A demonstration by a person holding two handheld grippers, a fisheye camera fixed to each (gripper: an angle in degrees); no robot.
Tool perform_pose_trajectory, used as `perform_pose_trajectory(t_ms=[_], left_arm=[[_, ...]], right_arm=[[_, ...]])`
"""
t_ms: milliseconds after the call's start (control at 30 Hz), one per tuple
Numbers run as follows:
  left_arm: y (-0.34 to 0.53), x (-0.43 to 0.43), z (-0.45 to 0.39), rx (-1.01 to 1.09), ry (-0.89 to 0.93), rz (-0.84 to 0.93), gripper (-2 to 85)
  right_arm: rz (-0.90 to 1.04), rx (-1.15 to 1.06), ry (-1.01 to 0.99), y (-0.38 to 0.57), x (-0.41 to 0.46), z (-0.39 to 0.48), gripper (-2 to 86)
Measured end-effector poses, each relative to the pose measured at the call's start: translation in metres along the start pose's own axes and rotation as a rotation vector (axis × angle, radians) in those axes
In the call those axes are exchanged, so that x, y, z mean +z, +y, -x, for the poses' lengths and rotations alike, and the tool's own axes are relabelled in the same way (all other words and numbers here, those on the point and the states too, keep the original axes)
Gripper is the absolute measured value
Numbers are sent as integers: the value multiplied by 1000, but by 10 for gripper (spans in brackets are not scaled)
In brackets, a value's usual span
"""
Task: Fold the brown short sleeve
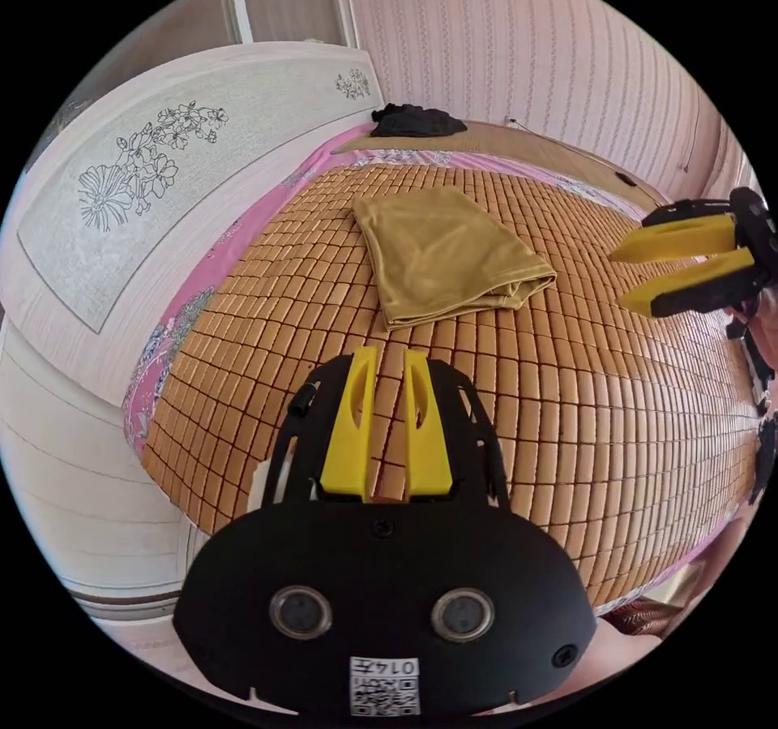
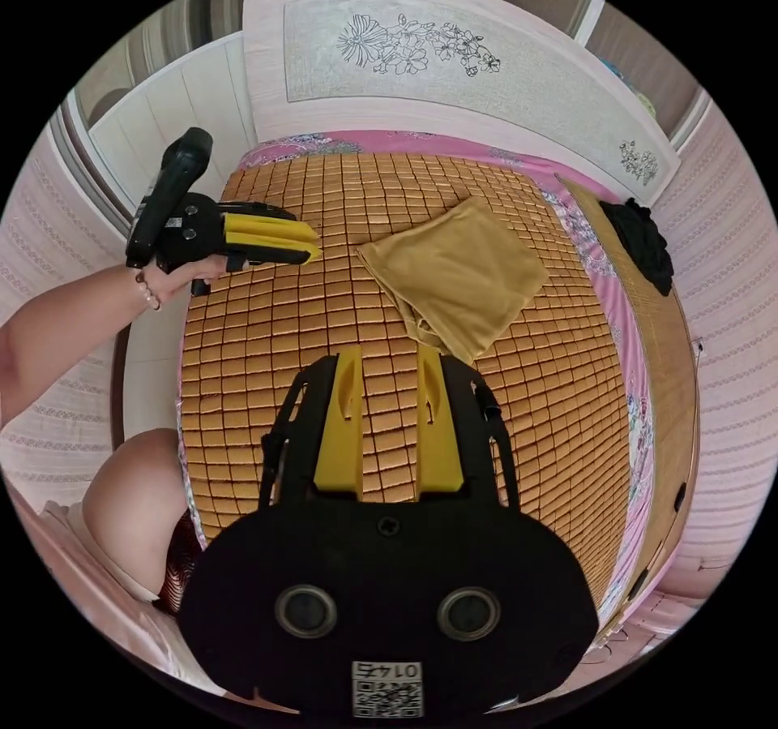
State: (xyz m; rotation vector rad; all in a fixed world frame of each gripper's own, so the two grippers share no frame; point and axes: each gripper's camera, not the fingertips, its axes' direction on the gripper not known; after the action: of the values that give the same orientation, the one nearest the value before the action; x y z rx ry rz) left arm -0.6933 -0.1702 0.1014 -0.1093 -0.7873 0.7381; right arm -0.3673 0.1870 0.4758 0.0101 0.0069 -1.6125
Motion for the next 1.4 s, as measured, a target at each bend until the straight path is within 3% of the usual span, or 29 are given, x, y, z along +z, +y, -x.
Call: perform_pose_trajectory(t_ms=[133,233,367,567,667,800,900,1067,1133,1233,1300,1400], left_arm=[[-18,35,8,51,19,74,73],[-26,44,12,49,-8,74,31],[-29,39,8,87,-21,85,1],[19,-27,-5,64,200,-75,-8],[74,-68,-26,74,303,-90,-9],[153,-113,-53,33,482,-30,-9],[191,-135,-73,11,545,14,-10],[213,-169,-90,55,518,8,-10],[215,-186,-89,56,518,-17,-10],[215,-205,-89,66,517,-53,-10],[215,-215,-89,75,514,-70,-10],[219,-228,-89,80,511,-93,-10]], right_arm=[[100,65,-7,-49,65,-34,107],[200,141,-2,-59,99,-59,75],[132,188,-66,-46,90,-78,4],[36,236,-97,53,33,-79,-7],[-20,330,-212,132,-5,-58,-5],[51,487,-169,253,-34,-10,13],[210,556,-67,318,-35,31,58],[162,524,-85,345,-51,107,108],[95,443,-184,335,-48,145,116],[139,246,-156,311,-35,191,121],[136,211,-122,302,-24,205,117],[277,220,-88,304,7,208,63]])
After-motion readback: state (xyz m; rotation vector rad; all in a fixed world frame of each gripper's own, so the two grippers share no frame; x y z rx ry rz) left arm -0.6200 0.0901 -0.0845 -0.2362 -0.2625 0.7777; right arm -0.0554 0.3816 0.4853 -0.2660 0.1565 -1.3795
